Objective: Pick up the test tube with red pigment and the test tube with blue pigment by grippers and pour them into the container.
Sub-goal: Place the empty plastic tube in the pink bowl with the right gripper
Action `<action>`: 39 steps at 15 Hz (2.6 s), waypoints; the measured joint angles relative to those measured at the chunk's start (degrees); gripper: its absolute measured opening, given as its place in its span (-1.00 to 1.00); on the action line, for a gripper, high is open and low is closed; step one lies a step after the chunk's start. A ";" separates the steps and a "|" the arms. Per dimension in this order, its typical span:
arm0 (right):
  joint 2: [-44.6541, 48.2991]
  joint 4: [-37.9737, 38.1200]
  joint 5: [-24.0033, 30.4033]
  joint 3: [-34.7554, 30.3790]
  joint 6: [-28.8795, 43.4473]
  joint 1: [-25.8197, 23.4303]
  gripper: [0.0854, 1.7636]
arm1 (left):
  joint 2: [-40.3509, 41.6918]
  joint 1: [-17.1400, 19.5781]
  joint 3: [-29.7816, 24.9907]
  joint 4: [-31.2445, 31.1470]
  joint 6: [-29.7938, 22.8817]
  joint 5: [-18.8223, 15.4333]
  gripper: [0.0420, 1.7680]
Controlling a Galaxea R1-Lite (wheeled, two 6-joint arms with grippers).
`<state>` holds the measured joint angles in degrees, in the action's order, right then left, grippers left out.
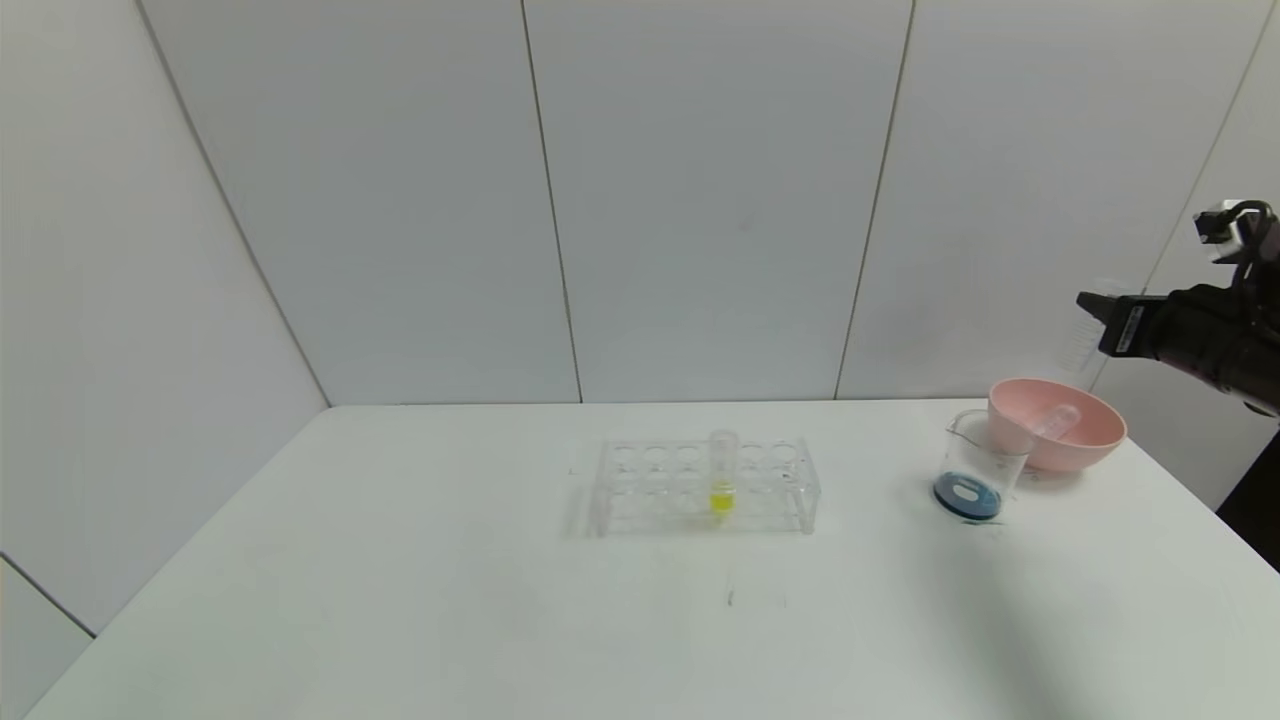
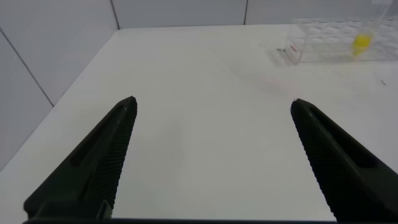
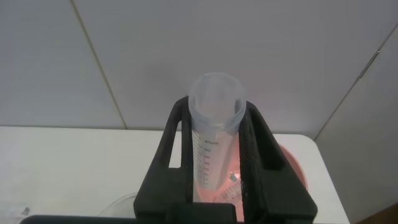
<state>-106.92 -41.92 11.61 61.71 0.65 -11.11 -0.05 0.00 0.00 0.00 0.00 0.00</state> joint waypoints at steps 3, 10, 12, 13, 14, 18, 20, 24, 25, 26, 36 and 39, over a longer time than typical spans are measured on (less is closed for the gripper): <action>-7.70 -0.22 -2.04 6.75 -0.07 -1.01 -0.52 | 0.00 0.00 0.00 0.00 0.00 0.00 1.00; -17.60 -0.26 -4.33 13.09 -0.05 -1.57 -0.52 | 0.00 0.00 0.00 0.00 0.00 0.00 1.00; -18.04 -0.33 -4.28 13.31 -0.05 -1.49 -0.36 | 0.00 0.00 0.00 0.00 0.00 0.00 1.00; -18.16 -0.69 -4.30 13.34 -0.02 -1.49 -0.21 | 0.00 0.00 0.00 0.00 0.00 0.00 1.00; -18.24 -0.80 -4.35 13.40 0.09 -1.56 -0.06 | 0.00 0.00 0.00 0.00 0.00 0.00 1.00; -17.55 -1.57 -4.36 12.93 0.35 -1.23 0.34 | 0.00 0.00 0.00 0.00 0.00 0.00 1.00; -15.79 -1.51 -4.52 11.11 1.13 0.22 0.47 | 0.00 0.00 0.00 0.00 0.00 0.00 1.00; -8.31 -1.67 -6.81 2.76 3.54 7.25 0.66 | 0.00 0.00 0.00 0.00 0.00 0.00 1.00; -5.91 -1.76 -7.70 0.30 4.00 9.31 0.69 | 0.00 0.00 0.00 0.00 0.00 0.00 1.00; -3.13 -1.87 -8.44 -2.43 4.33 11.20 0.72 | 0.00 0.00 0.00 0.00 0.02 0.00 1.00; 35.97 -0.24 -9.53 -23.41 4.28 11.84 0.88 | 0.00 0.00 0.00 0.00 0.00 0.00 1.00; 51.09 5.67 -8.79 -26.08 4.11 8.36 0.89 | 0.00 0.00 0.00 -0.02 0.00 -0.02 1.00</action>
<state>-55.83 -36.25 2.82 35.63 4.75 -2.74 -0.05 0.00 0.00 -0.02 0.00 -0.02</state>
